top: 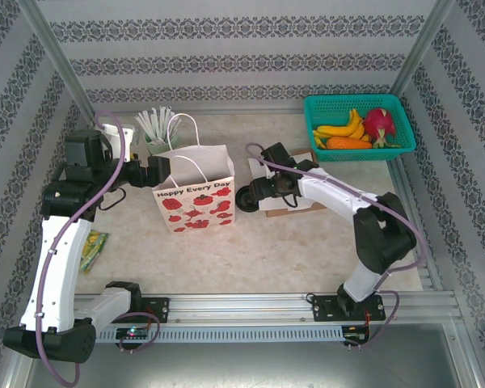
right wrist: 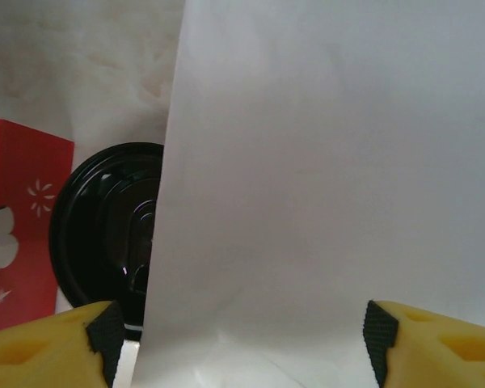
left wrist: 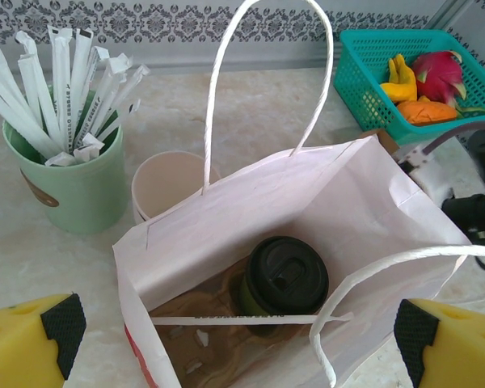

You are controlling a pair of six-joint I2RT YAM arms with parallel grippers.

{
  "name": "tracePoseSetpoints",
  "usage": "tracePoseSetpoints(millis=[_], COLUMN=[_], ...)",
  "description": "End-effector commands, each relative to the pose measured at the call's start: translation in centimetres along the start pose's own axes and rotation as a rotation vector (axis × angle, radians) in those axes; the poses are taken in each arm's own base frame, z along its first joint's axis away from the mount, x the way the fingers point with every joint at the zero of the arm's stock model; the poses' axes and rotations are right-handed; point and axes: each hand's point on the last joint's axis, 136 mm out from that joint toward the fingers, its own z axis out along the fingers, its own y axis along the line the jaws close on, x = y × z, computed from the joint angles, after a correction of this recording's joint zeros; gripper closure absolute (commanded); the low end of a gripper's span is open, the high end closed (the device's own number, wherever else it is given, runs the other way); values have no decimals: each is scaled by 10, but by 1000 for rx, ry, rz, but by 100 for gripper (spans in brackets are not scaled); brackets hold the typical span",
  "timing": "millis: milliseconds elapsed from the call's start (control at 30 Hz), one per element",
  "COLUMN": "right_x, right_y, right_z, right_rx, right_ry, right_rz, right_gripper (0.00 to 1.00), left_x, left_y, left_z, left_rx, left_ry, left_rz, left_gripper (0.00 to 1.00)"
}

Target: Pack the takeout coffee

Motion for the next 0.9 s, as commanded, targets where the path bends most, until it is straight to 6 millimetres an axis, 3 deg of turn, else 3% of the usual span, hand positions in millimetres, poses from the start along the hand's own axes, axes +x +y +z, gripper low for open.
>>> tracePoseSetpoints(millis=[0, 133, 500, 700, 867], right_x=[-15, -15, -23, -33, -47], right_y=[5, 3, 0, -2, -9], right_z=[8, 16, 1, -25, -60], right_rx=[59, 116, 143, 86, 7], right_ry=[-28, -17, -52, -105, -180], right_rz=[30, 25, 4, 30, 73], right_gripper=[25, 32, 87, 99, 100], left_x=[-11, -10, -10, -13, -17], left_y=[3, 5, 5, 4, -1], left_z=[-6, -8, -11, -14, -18], left_rx=[-21, -36, -46, -49, -28], left_ry=[-52, -53, -55, -70, -91], left_rz=[-8, -9, -6, -1, 0], left_gripper=[0, 0, 0, 0, 0])
